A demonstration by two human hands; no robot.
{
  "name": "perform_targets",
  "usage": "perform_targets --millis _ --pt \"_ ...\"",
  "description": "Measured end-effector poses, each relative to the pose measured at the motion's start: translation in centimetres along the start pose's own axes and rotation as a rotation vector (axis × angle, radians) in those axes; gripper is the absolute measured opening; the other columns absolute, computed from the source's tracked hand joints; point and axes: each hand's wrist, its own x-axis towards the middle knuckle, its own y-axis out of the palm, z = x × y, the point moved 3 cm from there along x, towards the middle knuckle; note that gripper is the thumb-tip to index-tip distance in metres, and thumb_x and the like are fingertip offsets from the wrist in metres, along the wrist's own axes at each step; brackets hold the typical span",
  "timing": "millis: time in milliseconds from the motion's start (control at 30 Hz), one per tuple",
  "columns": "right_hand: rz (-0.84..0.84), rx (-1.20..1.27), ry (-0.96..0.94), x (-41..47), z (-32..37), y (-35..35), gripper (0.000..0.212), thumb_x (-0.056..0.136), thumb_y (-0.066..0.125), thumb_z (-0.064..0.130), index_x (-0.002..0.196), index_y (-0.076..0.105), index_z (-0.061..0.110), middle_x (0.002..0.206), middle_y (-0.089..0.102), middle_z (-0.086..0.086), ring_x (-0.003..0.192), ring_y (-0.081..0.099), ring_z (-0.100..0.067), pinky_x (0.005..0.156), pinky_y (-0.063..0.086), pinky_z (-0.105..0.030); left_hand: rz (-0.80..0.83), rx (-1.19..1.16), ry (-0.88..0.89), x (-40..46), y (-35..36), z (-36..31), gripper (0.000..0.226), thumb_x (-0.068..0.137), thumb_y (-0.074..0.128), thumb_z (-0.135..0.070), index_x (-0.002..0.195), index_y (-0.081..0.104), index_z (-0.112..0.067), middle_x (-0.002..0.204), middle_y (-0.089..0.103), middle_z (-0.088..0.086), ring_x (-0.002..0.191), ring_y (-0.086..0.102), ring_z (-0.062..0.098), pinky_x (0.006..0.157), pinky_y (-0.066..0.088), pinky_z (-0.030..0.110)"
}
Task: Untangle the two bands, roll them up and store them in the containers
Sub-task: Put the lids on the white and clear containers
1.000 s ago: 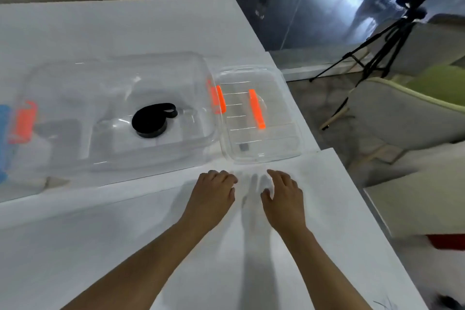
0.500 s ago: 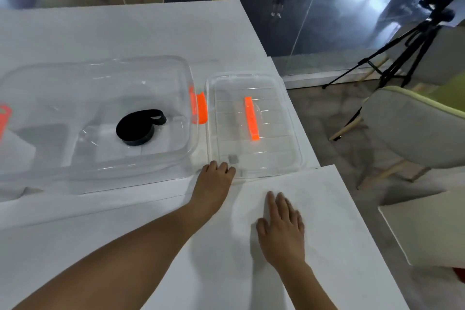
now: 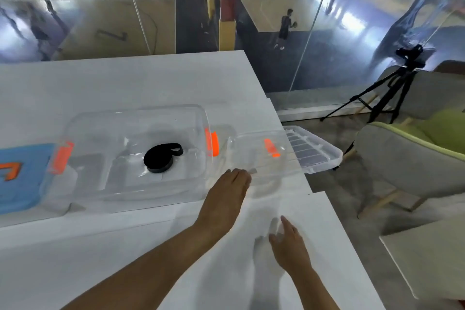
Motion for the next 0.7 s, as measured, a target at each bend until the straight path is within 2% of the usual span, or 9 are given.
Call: perform_targets --millis 33,133,233,300,367,467,533,633,700 --pt "-0.017 0.046 0.011 -0.1 0.5 -0.5 0.069 0.103 0.054 0.039 0.163 0.025 0.019 0.166 0.034 -0.006 0.149 0.039 -0.028 0.121 0.031 -0.042 -0.016 -0.073 -0.025 -0.3 -1.4 -0.5 0.011 0.104 0.049 -0.013 0.099 0.055 -0.019 0.105 0.06 -0.008 0.089 0.055 0.012 0.081 0.049 0.028" --pt "-0.09 0.162 0.012 -0.3 2.4 -2.2 0.063 0.106 0.052 0.036 0.162 0.029 0.017 0.163 0.038 -0.01 0.148 0.04 -0.03 0.119 0.032 -0.043 -0.072 -0.304 -0.127 -1.7 -5.5 -1.3 0.007 0.106 0.05 -0.023 0.101 0.054 -0.023 0.133 0.058 -0.022 0.108 0.061 0.001 0.09 0.046 0.014" --pt "-0.168 0.246 0.012 -0.1 4.6 -3.9 0.058 0.109 0.046 0.033 0.161 0.031 0.015 0.162 0.04 -0.012 0.148 0.04 -0.031 0.117 0.033 -0.043 -0.02 -0.58 -0.282 -3.2 -8.5 -1.0 0.011 0.107 0.048 -0.03 0.098 0.052 -0.025 0.127 0.069 -0.022 0.115 0.062 -0.004 0.094 0.047 0.02" --pt "-0.204 0.346 0.038 0.0 6.0 -4.8 0.055 0.11 0.042 0.033 0.16 0.032 0.012 0.16 0.042 -0.016 0.145 0.043 -0.033 0.115 0.033 -0.043 -0.021 -0.742 -0.322 -4.0 -10.2 -0.5 0.013 0.107 0.05 -0.023 0.094 0.052 -0.023 0.12 0.074 -0.014 0.106 0.067 0.002 0.095 0.051 0.028" --pt "-0.24 0.46 0.072 -0.1 7.3 -5.4 0.055 0.111 0.04 0.033 0.159 0.032 0.008 0.158 0.042 -0.02 0.144 0.044 -0.037 0.115 0.033 -0.045 -0.047 -0.942 -0.397 -4.8 -11.9 0.2 0.018 0.105 0.053 -0.015 0.089 0.055 -0.021 0.118 0.076 -0.002 0.094 0.067 0.015 0.095 0.057 0.041" --pt "-0.325 0.611 0.2 -0.7 7.8 -5.9 0.058 0.111 0.036 0.04 0.159 0.031 0.009 0.158 0.041 -0.024 0.144 0.042 -0.042 0.115 0.032 -0.05 -0.1 -1.221 -0.552 -6.4 -14.0 1.7 0.016 0.103 0.057 -0.011 0.088 0.059 -0.012 0.12 0.074 0.013 0.096 0.061 0.026 0.09 0.06 0.054" --pt "-0.374 0.655 0.291 -0.8 7.2 -5.9 0.06 0.111 0.033 0.043 0.157 0.035 0.005 0.155 0.043 -0.026 0.142 0.042 -0.044 0.116 0.031 -0.052 -0.13 -1.358 -0.616 -7.5 -15.4 3.1 0.013 0.103 0.057 -0.013 0.092 0.06 -0.007 0.125 0.071 0.018 0.096 0.059 0.029 0.089 0.06 0.057" --pt "-0.311 0.735 0.322 -0.3 6.9 -4.9 0.058 0.11 0.031 0.043 0.138 0.053 -0.004 0.127 0.06 -0.026 0.117 0.058 -0.044 0.11 0.042 -0.058 -0.178 -1.54 -0.674 -9.1 -17.4 5.2 0.014 0.104 0.053 -0.013 0.093 0.057 -0.005 0.126 0.071 0.021 0.088 0.06 0.028 0.085 0.06 0.053" --pt "-0.223 0.792 0.285 -0.5 7.9 -3.8 0.049 0.11 0.037 0.041 0.132 0.054 0.0 0.112 0.061 -0.023 0.097 0.062 -0.039 0.093 0.054 -0.054 -0.203 -1.613 -0.698 -10.1 -18.4 6.8 0.013 0.103 0.053 -0.013 0.095 0.058 -0.004 0.125 0.071 0.022 0.08 0.062 0.025 0.085 0.059 0.052"
